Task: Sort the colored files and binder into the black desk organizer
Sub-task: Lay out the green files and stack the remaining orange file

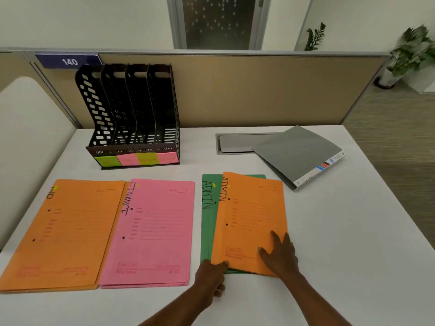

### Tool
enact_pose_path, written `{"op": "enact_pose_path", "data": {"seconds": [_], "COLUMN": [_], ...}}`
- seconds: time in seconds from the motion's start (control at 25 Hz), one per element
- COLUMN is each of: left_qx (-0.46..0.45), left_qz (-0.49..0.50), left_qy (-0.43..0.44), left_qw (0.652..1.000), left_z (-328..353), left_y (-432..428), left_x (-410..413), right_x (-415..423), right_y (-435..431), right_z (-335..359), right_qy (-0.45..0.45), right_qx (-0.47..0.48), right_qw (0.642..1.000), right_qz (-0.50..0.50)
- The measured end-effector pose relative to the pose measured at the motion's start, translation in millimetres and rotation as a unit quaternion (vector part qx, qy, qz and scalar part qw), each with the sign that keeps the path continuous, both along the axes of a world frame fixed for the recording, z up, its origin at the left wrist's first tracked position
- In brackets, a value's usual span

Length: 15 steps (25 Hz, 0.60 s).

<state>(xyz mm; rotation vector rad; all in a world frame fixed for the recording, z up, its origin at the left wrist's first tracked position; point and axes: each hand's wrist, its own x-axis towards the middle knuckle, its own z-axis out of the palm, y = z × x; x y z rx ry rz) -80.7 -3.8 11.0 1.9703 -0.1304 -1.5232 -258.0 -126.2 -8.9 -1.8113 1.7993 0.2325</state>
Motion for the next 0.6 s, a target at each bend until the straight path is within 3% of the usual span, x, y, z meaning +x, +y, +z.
{"op": "enact_pose_path", "data": {"seconds": [0.08, 0.16, 0.24, 0.44, 0.6], "left_qx": [0.001, -0.024, -0.036, -0.034, -0.080], "left_qz": [-0.088, -0.151, -0.158, -0.033, 0.047], "left_qy": [-0.135, -0.280, -0.319, -0.192, -0.061], "left_qw": [0.987, 0.948, 0.934, 0.980, 0.994], "left_z": [-7, -10, -7, -4, -6], "left_y": [3, -1, -14, -48, -55], "left_x": [9, 21, 31, 36, 41], "right_x": [-7, -9, -7, -7, -16], "right_y": [1, -2, -7, -20, -25], "right_z": [-10, -13, -12, -4, 1], "right_qy": [0.024, 0.029, 0.018, -0.021, -0.095], "right_qx": [-0.004, -0.013, -0.024, -0.028, -0.018], "right_qw": [0.999, 0.999, 0.998, 0.998, 0.994], "right_qz": [-0.029, -0.040, -0.048, -0.043, -0.057]}}
